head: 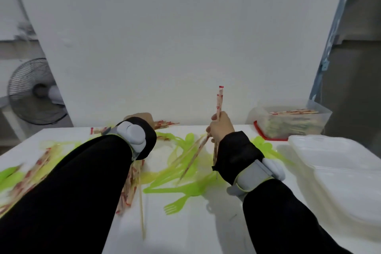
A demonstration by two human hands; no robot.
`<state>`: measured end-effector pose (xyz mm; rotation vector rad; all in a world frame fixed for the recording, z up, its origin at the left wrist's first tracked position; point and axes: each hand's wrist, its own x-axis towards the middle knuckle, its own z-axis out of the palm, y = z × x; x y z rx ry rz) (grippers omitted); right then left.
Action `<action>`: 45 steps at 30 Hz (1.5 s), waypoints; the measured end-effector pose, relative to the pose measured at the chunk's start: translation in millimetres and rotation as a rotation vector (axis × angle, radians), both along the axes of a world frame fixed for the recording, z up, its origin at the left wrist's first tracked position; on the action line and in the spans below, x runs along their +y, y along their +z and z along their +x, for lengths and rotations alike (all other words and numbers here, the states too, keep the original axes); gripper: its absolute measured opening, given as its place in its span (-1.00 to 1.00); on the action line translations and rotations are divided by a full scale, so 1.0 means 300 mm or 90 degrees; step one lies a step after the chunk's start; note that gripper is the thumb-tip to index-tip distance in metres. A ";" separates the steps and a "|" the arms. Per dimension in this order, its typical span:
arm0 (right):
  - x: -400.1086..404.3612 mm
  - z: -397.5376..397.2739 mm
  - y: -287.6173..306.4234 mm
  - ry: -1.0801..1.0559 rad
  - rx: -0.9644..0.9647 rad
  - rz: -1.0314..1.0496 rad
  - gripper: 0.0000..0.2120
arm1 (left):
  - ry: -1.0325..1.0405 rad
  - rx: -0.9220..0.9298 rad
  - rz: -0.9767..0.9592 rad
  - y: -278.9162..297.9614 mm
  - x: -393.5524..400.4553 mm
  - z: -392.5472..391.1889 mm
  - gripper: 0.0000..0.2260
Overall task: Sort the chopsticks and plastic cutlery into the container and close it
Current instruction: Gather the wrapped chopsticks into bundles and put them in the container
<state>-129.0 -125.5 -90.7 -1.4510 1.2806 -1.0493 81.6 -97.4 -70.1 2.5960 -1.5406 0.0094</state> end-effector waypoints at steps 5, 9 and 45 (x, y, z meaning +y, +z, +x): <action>0.024 0.027 0.000 0.038 -0.131 -0.005 -0.70 | -0.034 -0.065 0.045 0.026 0.003 0.022 -0.76; 0.039 0.044 0.001 0.016 -0.165 -0.007 -0.71 | -0.031 0.024 0.052 0.016 0.006 0.036 -0.73; 0.158 0.245 -0.018 0.118 -0.218 0.100 -0.81 | -0.148 0.832 -0.259 -0.080 0.267 -0.148 -0.89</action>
